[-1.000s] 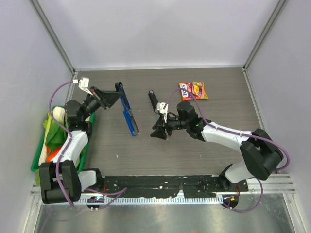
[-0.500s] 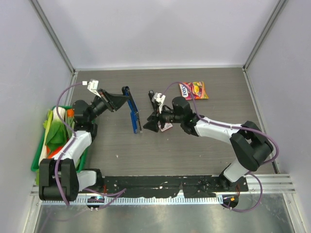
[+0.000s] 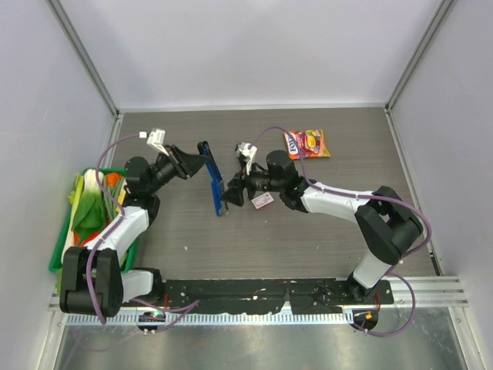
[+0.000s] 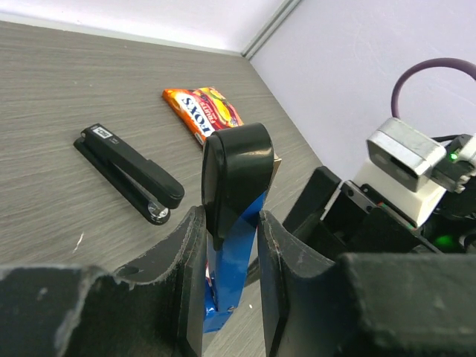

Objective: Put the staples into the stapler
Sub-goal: Open the stapler at the center of the board, then place the stapler at the center of the board.

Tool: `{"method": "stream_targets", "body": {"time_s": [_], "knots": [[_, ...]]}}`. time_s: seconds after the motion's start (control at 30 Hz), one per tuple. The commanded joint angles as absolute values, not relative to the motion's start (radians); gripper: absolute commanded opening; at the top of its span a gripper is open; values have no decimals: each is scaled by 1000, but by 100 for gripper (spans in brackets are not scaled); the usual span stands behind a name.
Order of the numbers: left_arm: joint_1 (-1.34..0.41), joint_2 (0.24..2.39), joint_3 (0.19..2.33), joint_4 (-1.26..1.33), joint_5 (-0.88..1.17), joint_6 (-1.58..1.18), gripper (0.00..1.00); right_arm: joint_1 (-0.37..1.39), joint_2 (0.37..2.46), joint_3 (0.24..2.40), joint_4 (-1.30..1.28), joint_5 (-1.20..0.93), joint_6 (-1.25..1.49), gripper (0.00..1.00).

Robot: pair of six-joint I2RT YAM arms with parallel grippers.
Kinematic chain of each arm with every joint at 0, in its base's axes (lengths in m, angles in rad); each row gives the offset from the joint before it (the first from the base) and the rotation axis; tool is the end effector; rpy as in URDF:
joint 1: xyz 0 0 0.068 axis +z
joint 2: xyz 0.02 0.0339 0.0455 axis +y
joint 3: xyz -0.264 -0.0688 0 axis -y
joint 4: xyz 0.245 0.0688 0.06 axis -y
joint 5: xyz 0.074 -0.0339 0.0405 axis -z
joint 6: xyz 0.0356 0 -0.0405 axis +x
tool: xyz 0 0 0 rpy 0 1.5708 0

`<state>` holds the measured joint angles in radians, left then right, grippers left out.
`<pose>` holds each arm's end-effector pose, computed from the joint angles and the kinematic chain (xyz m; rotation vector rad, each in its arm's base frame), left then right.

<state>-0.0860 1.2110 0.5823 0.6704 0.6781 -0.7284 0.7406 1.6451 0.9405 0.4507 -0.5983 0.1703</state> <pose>0.2592 -0.0448 0.2693 0.0516 1.6569 -1.1463 0.2560 0.2612 0.2378 -0.9655 1.6888 1.1680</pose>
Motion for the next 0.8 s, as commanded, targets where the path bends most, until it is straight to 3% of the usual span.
{"method": "stream_targets", "body": {"time_s": [0.0,0.33,0.47,0.67,0.7,0.77], "knots": [[-100,1186,612,732,676,-741,0,752,1680,1005,474,-571,167,71],[-101,1187,606,741,698,-750,0,756,1700,1020,430,-474,68,73],[-103,1192,606,756,713,-767,0,756,1733,1052,414,-505,74,67],[-104,1187,597,762,716,-765,0,756,1770,1092,391,-540,74,47],[-104,1190,595,762,718,-762,0,756,1773,1098,388,-548,74,37],[-104,1192,595,764,719,-762,0,756,1775,1104,379,-555,69,26]]}}
